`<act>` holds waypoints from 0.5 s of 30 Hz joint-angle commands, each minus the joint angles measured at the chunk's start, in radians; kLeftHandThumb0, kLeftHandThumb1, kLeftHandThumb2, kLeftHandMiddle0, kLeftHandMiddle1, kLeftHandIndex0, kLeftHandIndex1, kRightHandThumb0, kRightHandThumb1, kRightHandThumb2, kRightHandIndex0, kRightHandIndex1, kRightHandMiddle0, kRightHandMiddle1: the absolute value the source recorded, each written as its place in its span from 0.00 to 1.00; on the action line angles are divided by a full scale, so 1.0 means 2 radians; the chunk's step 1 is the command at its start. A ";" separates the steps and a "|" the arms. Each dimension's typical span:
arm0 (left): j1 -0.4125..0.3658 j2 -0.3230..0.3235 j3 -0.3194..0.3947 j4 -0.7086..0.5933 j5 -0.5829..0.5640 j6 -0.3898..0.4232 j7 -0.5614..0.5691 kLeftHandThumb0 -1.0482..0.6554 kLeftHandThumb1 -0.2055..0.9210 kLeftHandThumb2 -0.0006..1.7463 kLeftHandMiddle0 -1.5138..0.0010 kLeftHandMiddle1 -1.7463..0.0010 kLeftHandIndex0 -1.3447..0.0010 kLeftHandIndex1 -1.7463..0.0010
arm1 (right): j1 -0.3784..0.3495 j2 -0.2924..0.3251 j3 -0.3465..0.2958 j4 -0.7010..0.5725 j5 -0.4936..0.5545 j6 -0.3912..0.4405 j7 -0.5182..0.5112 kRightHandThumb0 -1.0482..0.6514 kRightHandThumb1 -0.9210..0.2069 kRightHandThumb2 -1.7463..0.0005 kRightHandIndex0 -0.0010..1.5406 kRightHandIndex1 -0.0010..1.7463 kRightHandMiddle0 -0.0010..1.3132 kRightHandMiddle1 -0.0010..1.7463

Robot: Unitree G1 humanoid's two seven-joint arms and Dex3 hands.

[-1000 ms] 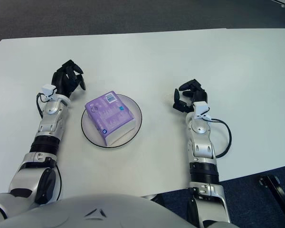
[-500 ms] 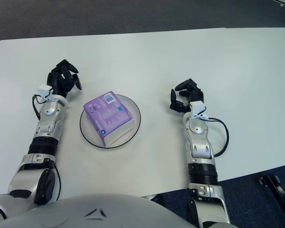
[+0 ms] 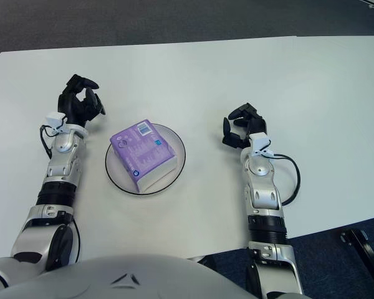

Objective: Put the tissue paper into the plate.

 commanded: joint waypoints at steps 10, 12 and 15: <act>0.123 -0.044 -0.014 -0.007 0.026 -0.012 0.028 0.37 0.65 0.61 0.18 0.00 0.66 0.00 | -0.008 0.008 0.013 0.040 0.029 0.037 0.062 0.35 0.46 0.30 0.62 1.00 0.42 1.00; 0.133 -0.045 -0.014 -0.017 0.031 -0.009 0.034 0.37 0.65 0.61 0.18 0.00 0.66 0.00 | -0.022 0.006 0.014 0.049 0.032 0.042 0.070 0.35 0.46 0.31 0.61 1.00 0.42 1.00; 0.139 -0.045 -0.015 -0.025 0.033 -0.006 0.038 0.37 0.65 0.61 0.18 0.00 0.66 0.00 | -0.029 0.005 0.014 0.053 0.033 0.046 0.074 0.35 0.46 0.31 0.61 1.00 0.42 1.00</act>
